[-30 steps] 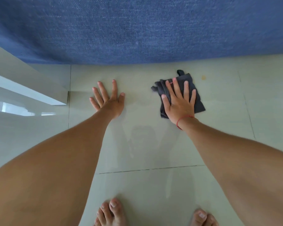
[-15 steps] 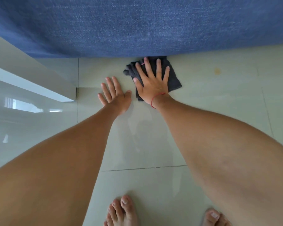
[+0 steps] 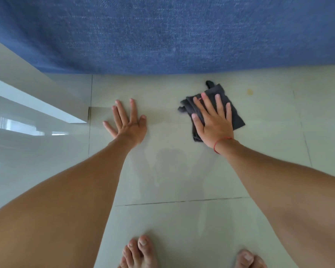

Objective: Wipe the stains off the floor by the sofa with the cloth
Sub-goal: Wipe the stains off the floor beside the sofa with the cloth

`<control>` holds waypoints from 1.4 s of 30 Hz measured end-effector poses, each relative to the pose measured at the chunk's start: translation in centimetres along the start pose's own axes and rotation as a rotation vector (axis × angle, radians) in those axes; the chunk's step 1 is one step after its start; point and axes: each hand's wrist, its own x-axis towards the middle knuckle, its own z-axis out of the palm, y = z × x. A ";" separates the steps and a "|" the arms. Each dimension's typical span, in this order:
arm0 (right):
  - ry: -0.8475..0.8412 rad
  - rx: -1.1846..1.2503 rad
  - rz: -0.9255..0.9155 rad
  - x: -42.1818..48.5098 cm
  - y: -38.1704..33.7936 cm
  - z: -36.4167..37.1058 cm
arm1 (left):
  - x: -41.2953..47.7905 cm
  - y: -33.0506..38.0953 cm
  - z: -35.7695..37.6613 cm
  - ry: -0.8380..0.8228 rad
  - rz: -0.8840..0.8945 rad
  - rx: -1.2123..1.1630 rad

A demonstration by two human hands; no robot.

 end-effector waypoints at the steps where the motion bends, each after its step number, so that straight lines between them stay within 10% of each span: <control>1: 0.009 0.020 0.067 1.0 -1.0 0.0 | 0.0 0.0 0.0 -0.006 -0.002 0.002; 7: 0.014 0.086 0.260 4.7 -7.8 0.3 | 0.1 0.2 -0.2 -0.023 -0.002 0.012; 17: 0.021 0.063 -0.237 -2.3 -5.6 1.6 | -0.8 2.0 -0.1 0.091 -0.046 -0.093; 33: 0.052 0.111 0.563 1.7 7.5 -1.0 | 0.0 9.8 2.1 -0.091 0.142 0.102; 42: 0.047 0.139 0.166 3.3 -0.3 -0.5 | -0.1 10.0 1.8 -0.118 0.129 0.082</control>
